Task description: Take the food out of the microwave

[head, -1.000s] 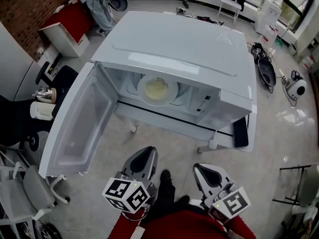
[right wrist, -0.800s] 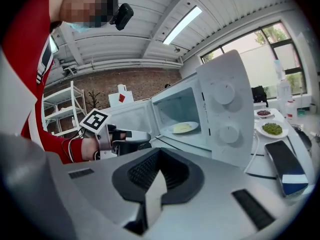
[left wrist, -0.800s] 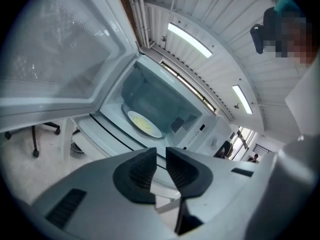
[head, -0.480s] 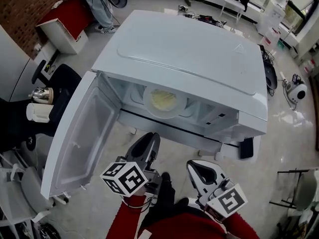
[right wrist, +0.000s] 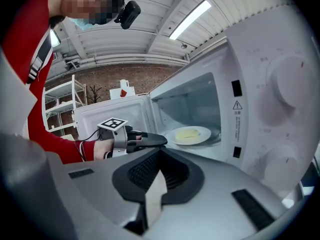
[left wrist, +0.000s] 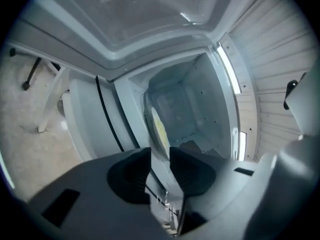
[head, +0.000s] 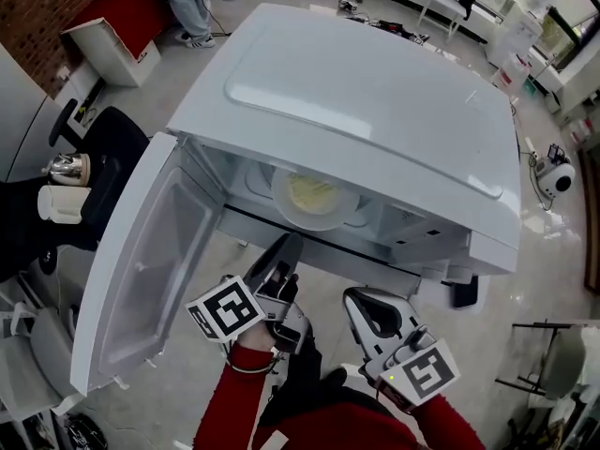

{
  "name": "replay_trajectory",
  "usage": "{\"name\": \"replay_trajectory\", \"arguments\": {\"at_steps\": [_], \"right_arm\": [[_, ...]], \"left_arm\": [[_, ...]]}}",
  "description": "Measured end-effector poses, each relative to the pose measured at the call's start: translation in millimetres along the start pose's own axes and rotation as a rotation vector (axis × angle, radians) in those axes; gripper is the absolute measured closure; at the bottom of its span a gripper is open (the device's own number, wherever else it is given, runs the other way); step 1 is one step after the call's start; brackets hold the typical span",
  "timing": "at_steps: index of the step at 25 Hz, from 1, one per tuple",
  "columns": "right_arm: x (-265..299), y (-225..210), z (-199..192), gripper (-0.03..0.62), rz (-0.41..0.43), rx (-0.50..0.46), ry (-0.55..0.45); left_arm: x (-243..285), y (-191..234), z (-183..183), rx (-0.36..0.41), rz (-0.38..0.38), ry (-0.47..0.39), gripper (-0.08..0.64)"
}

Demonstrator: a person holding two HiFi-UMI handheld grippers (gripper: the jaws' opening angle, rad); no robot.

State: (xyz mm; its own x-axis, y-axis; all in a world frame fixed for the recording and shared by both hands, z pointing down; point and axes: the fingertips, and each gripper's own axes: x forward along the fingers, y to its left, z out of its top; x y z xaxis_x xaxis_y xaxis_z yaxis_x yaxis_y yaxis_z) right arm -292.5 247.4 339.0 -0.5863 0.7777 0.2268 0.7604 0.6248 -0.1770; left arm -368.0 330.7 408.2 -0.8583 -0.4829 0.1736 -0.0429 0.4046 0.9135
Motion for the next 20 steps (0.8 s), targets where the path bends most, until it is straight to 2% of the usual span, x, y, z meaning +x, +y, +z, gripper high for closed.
{"name": "replay_trajectory", "arguments": {"at_steps": [2, 7, 10, 13, 17, 20], "right_arm": [[4.4, -3.3, 0.7, 0.581, -0.008, -0.002, 0.002], [17.3, -11.5, 3.0, 0.581, -0.032, -0.003, 0.006], [26.2, -15.1, 6.2, 0.581, -0.046, -0.001, 0.003], [33.2, -17.6, 9.8, 0.581, -0.053, 0.007, -0.002], [36.2, -18.3, 10.7, 0.581, -0.056, 0.013, -0.001], [33.2, -19.7, 9.8, 0.581, -0.062, 0.019, 0.003]], "left_arm": [[3.8, 2.6, 2.5, -0.021, -0.002, 0.004, 0.446], [20.0, -7.2, 3.4, -0.175, -0.071, -0.008, 0.446], [25.9, -2.0, 6.9, -0.175, -0.049, -0.002, 0.446], [32.5, -0.9, 8.2, -0.24, -0.044, -0.006, 0.446], [39.8, -6.9, 8.8, -0.34, -0.077, -0.02, 0.448], [40.0, -7.6, 8.3, -0.389, -0.069, -0.022, 0.474]]}}
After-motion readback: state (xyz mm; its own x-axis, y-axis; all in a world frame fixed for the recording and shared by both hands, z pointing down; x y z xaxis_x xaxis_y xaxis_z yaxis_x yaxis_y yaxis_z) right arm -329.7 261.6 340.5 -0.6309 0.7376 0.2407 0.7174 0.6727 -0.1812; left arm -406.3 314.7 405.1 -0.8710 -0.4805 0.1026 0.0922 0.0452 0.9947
